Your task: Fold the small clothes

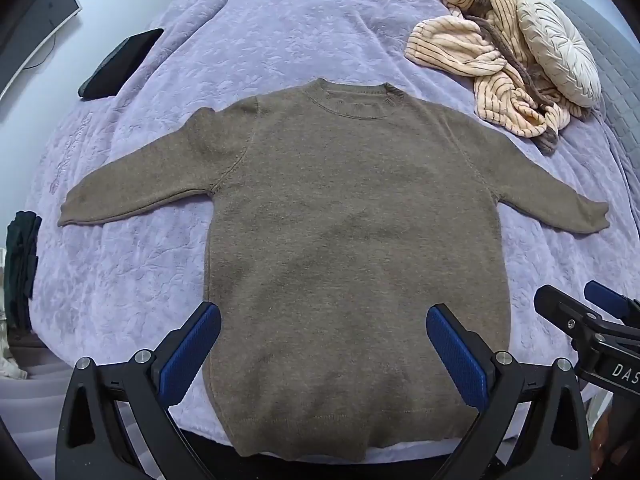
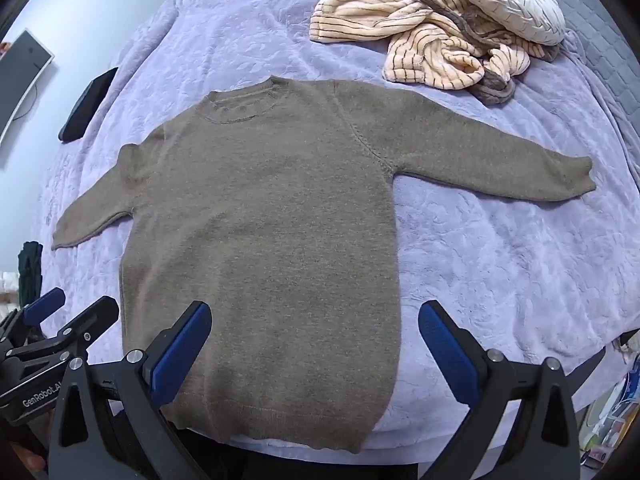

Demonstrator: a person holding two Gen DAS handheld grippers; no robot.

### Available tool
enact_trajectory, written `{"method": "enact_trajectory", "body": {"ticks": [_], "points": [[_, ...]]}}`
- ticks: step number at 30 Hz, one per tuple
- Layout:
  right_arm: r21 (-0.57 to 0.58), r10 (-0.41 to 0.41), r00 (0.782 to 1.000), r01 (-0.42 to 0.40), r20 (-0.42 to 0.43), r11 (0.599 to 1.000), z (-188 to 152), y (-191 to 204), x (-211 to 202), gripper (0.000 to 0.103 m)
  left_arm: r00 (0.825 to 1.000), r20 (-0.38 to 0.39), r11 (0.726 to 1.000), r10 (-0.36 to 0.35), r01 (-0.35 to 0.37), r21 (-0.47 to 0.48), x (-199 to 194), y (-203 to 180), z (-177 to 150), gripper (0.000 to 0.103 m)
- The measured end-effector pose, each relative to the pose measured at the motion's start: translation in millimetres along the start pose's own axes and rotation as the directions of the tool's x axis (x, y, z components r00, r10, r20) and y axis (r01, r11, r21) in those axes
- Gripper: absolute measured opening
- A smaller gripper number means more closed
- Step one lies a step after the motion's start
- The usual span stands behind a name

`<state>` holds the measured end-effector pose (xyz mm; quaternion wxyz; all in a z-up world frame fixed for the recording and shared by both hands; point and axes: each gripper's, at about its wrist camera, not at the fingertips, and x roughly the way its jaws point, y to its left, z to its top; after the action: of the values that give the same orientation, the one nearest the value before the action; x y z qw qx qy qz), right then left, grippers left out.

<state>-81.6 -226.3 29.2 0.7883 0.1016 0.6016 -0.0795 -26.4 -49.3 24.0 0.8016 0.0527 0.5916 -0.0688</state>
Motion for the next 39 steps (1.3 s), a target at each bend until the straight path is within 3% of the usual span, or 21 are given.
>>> {"method": "enact_trajectory", "body": {"ticks": [39], "points": [[-0.062, 0.030, 0.999, -0.031, -0.012, 0.998, 8.5, 12.4, 4.7, 0.103, 0.997, 0.004, 0.996, 0.072, -0.072, -0.054, -12.0, 5.9, 6.9, 0.103]]}}
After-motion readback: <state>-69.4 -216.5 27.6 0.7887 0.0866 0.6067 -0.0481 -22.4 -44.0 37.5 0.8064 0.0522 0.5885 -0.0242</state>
